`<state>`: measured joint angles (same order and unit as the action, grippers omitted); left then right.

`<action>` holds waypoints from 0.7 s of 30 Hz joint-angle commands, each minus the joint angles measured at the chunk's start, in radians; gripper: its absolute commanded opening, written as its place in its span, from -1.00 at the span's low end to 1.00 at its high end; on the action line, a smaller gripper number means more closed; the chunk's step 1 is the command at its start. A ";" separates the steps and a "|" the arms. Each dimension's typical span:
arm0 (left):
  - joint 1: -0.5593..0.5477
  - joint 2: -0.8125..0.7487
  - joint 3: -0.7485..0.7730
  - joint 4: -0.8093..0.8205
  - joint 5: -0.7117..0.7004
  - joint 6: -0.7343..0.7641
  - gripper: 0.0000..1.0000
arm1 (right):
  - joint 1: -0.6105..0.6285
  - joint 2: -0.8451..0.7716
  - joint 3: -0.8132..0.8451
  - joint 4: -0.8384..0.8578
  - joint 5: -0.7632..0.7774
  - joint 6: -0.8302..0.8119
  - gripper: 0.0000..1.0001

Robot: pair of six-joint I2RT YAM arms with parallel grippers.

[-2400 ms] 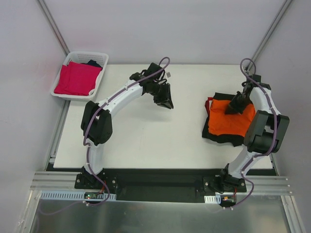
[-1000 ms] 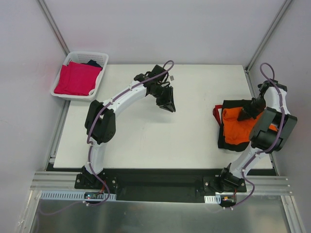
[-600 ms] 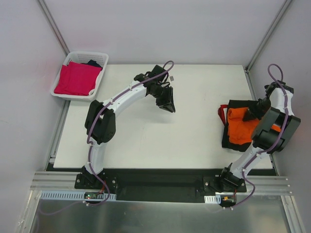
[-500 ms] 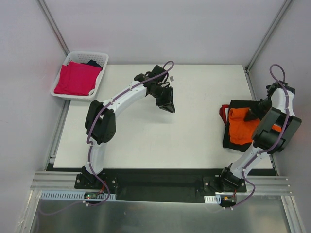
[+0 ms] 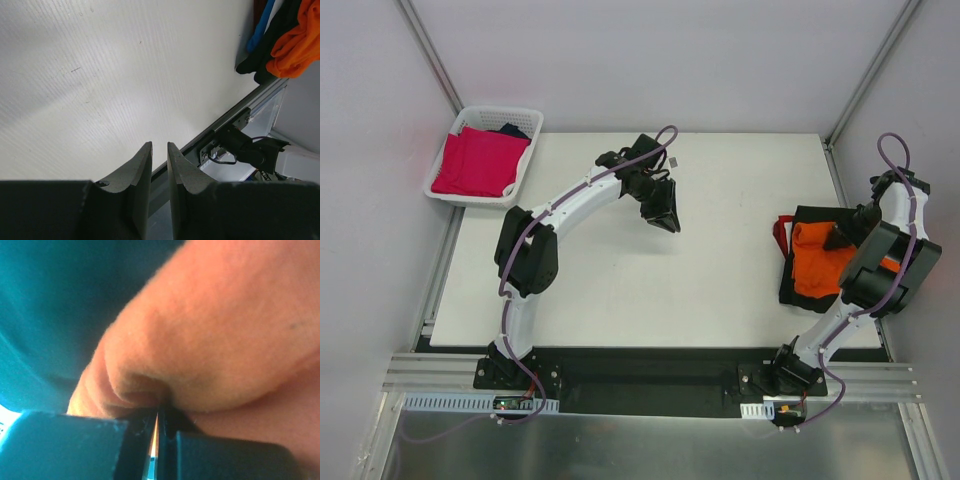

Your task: Fold and stack the t-shirts

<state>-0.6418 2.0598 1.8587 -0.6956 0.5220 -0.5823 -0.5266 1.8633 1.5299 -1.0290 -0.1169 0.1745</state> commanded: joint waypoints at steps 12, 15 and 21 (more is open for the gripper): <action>-0.022 -0.039 0.033 -0.027 -0.023 0.010 -0.63 | -0.030 -0.223 -0.100 0.266 -0.244 0.054 0.93; -0.022 -0.055 0.022 -0.033 -0.050 -0.016 -0.60 | 0.031 -0.295 -0.091 0.288 -0.346 0.126 0.93; -0.022 -0.130 -0.033 -0.132 -0.190 -0.063 0.57 | 0.238 -0.398 -0.173 0.259 -0.383 0.042 0.93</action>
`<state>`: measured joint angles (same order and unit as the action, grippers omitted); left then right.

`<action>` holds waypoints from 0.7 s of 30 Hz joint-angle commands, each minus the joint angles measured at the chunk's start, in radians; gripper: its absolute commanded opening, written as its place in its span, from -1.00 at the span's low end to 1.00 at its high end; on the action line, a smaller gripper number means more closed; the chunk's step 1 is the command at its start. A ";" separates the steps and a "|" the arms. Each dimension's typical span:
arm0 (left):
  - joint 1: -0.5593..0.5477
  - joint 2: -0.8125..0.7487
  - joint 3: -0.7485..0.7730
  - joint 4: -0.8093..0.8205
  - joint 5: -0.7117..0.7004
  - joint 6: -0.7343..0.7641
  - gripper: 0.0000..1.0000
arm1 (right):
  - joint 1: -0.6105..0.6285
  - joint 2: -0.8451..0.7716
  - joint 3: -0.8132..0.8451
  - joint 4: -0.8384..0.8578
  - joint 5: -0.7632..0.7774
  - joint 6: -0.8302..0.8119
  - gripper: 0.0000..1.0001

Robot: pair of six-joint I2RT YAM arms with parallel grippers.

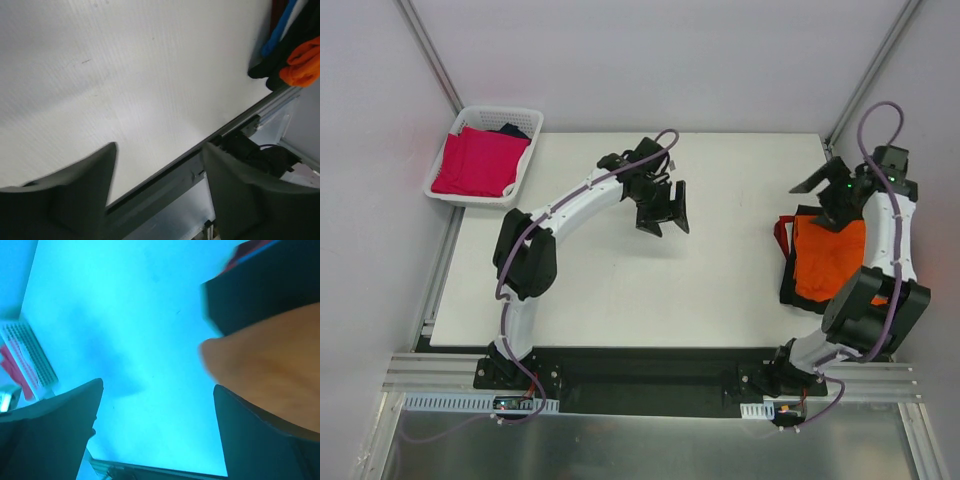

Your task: Fold and stack the t-shirts

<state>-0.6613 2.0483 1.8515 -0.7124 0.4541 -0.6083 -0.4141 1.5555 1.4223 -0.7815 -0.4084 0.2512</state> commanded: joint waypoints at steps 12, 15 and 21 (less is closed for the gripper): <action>0.006 -0.537 -0.358 -0.486 -0.563 -0.152 0.99 | 0.604 -0.235 -0.275 -0.120 0.051 -0.145 0.93; 0.009 -0.627 -0.452 -0.490 -0.586 -0.165 0.99 | 0.693 -0.235 -0.264 -0.215 0.129 -0.133 0.93; 0.011 -0.663 -0.498 -0.590 -0.624 -0.180 0.99 | 0.880 -0.302 -0.280 -0.254 0.269 -0.078 0.93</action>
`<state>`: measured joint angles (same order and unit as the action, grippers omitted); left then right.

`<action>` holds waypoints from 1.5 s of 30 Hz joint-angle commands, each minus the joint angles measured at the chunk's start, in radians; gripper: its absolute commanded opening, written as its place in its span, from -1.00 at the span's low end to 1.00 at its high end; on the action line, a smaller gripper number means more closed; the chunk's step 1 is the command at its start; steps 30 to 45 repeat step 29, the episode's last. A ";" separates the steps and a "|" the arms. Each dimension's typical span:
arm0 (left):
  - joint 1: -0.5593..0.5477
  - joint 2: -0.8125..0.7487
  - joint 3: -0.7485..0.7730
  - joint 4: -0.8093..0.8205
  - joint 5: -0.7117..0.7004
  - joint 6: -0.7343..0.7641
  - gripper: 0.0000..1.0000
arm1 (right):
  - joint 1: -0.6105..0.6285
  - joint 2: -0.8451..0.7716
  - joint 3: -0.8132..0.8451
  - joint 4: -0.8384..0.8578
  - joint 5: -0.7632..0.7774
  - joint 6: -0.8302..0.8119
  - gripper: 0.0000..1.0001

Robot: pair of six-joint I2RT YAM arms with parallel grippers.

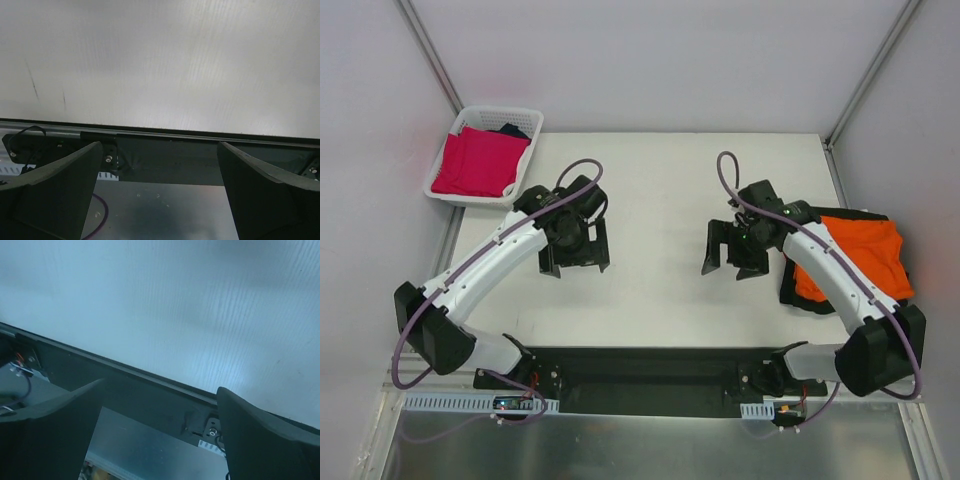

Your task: Fold and stack the t-shirts

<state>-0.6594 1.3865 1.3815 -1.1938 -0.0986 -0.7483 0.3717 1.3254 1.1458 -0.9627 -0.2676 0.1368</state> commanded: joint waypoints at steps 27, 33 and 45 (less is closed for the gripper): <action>0.011 -0.580 -0.059 -0.199 -0.141 -0.031 0.99 | 0.812 0.063 0.124 -0.289 0.577 0.575 0.93; 0.011 -0.574 -0.042 -0.227 -0.177 -0.058 0.99 | 0.854 0.145 0.172 -0.326 0.600 0.575 0.93; 0.011 -0.574 -0.042 -0.227 -0.177 -0.058 0.99 | 0.854 0.145 0.172 -0.326 0.600 0.575 0.93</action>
